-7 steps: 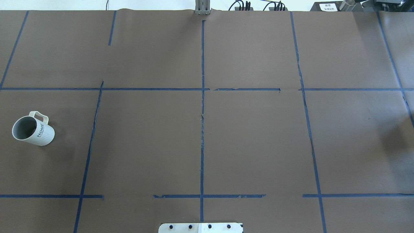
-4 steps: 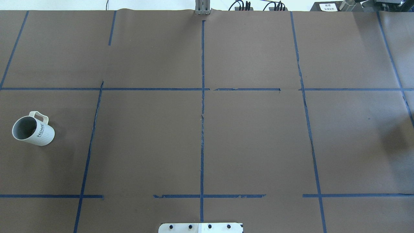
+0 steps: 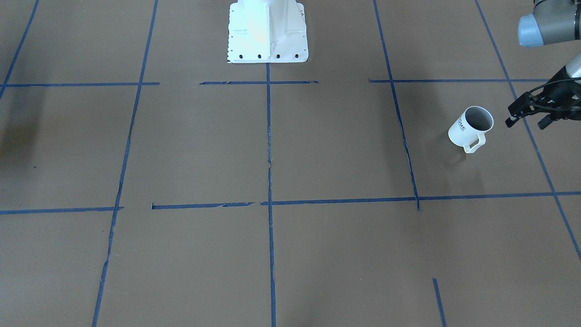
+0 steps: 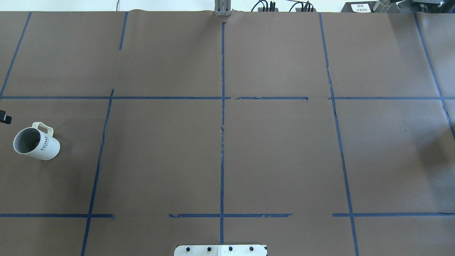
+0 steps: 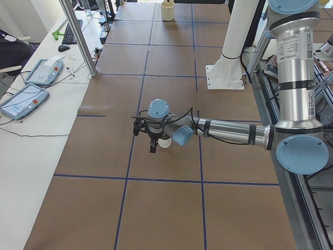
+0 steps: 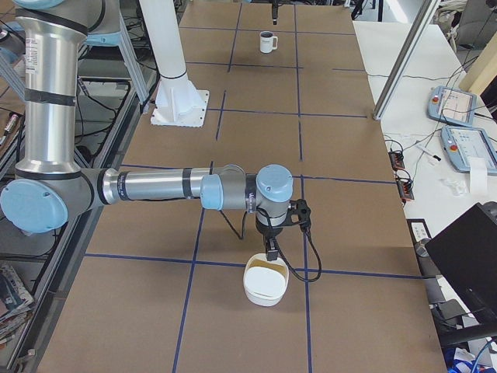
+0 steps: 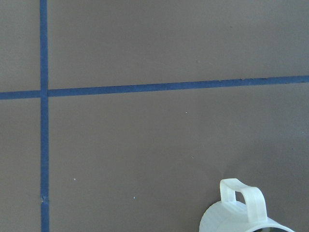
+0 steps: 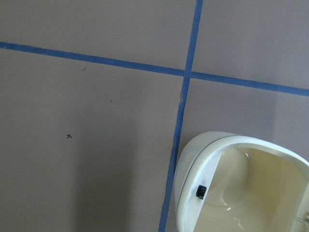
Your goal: Left arm hands cup to right arm to dump lemon
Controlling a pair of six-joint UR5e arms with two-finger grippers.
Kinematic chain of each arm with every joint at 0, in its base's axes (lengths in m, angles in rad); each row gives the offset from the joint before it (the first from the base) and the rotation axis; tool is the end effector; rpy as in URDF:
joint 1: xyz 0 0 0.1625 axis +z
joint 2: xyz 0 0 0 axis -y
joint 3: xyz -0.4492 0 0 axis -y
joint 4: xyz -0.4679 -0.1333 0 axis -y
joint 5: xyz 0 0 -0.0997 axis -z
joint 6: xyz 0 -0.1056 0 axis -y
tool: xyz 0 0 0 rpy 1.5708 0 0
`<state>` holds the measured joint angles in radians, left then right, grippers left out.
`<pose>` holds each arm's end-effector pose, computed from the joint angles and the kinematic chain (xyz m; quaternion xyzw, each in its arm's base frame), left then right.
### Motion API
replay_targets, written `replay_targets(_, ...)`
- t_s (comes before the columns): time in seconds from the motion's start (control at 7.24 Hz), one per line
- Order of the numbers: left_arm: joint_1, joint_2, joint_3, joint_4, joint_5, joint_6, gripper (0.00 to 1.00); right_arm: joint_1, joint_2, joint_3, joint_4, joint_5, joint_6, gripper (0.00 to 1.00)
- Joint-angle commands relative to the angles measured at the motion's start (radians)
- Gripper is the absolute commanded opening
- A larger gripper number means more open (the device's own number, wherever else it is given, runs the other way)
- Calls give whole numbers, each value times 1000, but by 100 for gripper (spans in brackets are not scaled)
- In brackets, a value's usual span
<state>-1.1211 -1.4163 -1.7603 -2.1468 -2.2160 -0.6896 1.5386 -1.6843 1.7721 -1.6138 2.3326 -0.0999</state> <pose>0.1669 -0.5063 0.6019 0.0771 0.4085 -0.0136 0.9094 0.0437 -0.5199 0.6397 0.0334 -0.3707 -0.0696 0.9255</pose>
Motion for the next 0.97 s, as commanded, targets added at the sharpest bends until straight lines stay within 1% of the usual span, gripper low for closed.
replay_targets(0.0, 73, 10, 1, -42, 54, -74, 100, 0, 0, 0, 0, 1, 0, 100)
replay_targets(0.14, 78, 25, -1, -44, 50, -74, 100, 0, 0, 0, 0, 1, 0, 100)
replay_targets(0.41, 122, 31, -2, -44, 53, -74, 100, 0, 0, -2, -2, 1, -1, 100)
replay_targets(0.55, 138, 31, -2, -44, 52, -76, 98, 0, 0, -3, -2, 1, -1, 100)
replay_targets(0.69, 145, 31, -4, -42, 50, -82, 75, 0, 0, -5, -2, 1, -1, 100)
replay_targets(0.83, 146, 31, -4, -42, 48, -82, 43, 0, 0, -5, -2, 1, -1, 100)
